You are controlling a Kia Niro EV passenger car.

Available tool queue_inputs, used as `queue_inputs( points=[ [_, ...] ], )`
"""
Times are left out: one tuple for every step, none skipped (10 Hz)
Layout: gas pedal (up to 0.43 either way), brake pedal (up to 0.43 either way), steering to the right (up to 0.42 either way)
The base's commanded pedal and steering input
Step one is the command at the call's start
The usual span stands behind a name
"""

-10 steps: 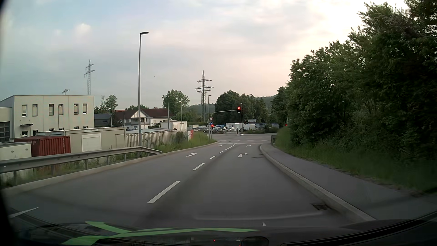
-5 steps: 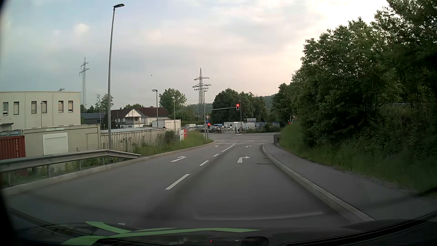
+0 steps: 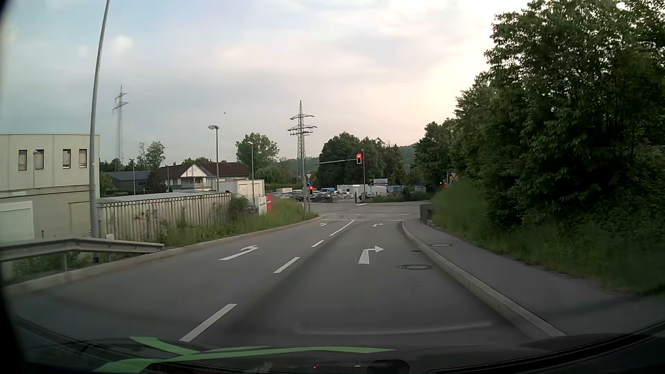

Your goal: Follow the waypoints while adhering to traffic rules and regulations

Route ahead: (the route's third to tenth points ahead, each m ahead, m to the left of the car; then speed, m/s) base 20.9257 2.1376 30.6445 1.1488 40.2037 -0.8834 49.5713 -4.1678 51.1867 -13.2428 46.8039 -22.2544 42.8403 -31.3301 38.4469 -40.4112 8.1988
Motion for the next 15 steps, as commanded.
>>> queue_inputs(
  points=[
    [0.0, 0.22, 0.011],
    [0.0, 0.22, 0.011],
    [0.0, 0.22, 0.011],
    [0.0, 0.22, 0.011],
    [0.0, 0.226, 0.011],
    [0.0, 0.226, 0.011],
    [0.0, 0.226, 0.011],
    [0.0, 0.226, 0.011],
    [0.0, 0.226, 0.011],
    [0.0, 0.226, 0.011],
    [0.0, 0.226, 0.011],
    [0.0, 0.226, 0.011],
    [0.0, 0.232, 0.012],
    [0.0, 0.226, 0.012],
    [0.0, 0.226, 0.012]
  ],
)
